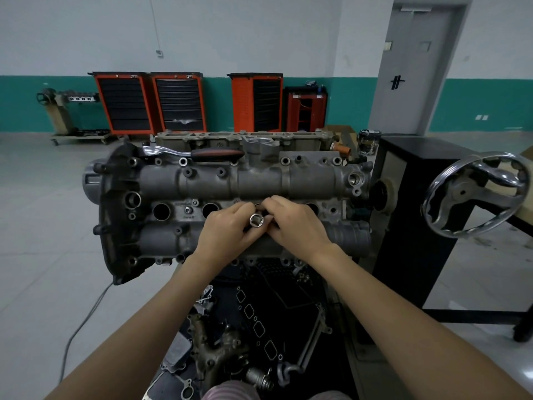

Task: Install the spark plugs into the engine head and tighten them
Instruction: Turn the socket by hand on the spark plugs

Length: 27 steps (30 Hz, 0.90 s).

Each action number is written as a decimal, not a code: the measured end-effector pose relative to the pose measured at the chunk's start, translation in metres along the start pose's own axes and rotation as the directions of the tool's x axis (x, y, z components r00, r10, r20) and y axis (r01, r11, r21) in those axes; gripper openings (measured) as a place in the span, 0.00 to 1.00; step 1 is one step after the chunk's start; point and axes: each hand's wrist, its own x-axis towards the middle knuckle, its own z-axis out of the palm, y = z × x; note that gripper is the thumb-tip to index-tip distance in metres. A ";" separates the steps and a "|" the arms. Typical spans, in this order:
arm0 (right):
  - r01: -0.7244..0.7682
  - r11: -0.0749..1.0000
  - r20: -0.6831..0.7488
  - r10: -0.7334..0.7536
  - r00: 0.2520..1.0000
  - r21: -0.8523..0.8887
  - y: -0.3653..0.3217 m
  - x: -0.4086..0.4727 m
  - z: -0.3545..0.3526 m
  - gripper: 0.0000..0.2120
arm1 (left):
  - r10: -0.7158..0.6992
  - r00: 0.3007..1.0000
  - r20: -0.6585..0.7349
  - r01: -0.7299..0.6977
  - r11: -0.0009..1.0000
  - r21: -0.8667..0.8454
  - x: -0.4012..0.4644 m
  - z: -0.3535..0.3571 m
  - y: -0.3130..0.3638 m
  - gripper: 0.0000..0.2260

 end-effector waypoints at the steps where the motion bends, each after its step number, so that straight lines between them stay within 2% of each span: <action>1: -0.003 1.000 -0.014 0.003 1.000 0.013 0.000 0.000 0.000 0.05 | 0.003 1.000 -0.006 -0.003 1.000 -0.003 0.000 0.000 0.000 0.28; 6: -0.003 0.998 -0.057 0.007 0.998 0.062 -0.001 0.000 0.003 0.05 | 0.014 0.999 0.032 -0.014 1.000 -0.007 -0.001 0.001 0.001 0.26; 9: -0.072 0.995 -0.024 0.074 0.997 0.075 0.002 0.001 0.003 0.12 | -0.029 0.997 0.074 0.032 0.999 -0.036 -0.001 -0.001 0.002 0.18; 12: -0.024 1.000 -0.006 0.024 1.000 0.019 0.003 0.000 0.003 0.17 | -0.031 0.994 0.106 0.037 0.998 -0.054 -0.002 -0.001 0.004 0.15; 16: -0.006 1.000 0.001 0.006 1.000 0.028 0.003 -0.001 0.002 0.09 | -0.027 0.995 0.091 0.030 0.999 -0.034 -0.002 -0.001 0.004 0.15; 18: -0.007 0.999 -0.016 0.008 1.000 0.040 0.002 0.000 0.001 0.05 | 0.004 0.998 0.063 -0.003 1.000 -0.010 -0.001 0.000 0.003 0.19; 20: -0.006 0.999 -0.038 0.008 0.999 0.047 0.001 -0.001 0.001 0.04 | 0.035 0.998 0.051 -0.036 0.999 0.025 0.000 0.001 0.001 0.25; 22: -0.021 0.998 -0.045 0.023 0.999 0.055 0.001 0.000 0.002 0.05 | 0.051 0.997 0.059 -0.054 0.998 0.042 -0.001 0.002 -0.001 0.26; 24: -0.040 0.998 -0.029 0.042 0.999 0.048 0.002 0.000 0.003 0.08 | 0.050 0.997 0.062 -0.052 0.998 0.042 -0.002 0.002 -0.001 0.22; 27: -0.024 1.000 0.009 0.024 1.000 0.003 0.002 -0.001 0.003 0.19 | 0.005 0.997 0.072 -0.004 1.000 -0.010 -0.001 0.000 0.003 0.14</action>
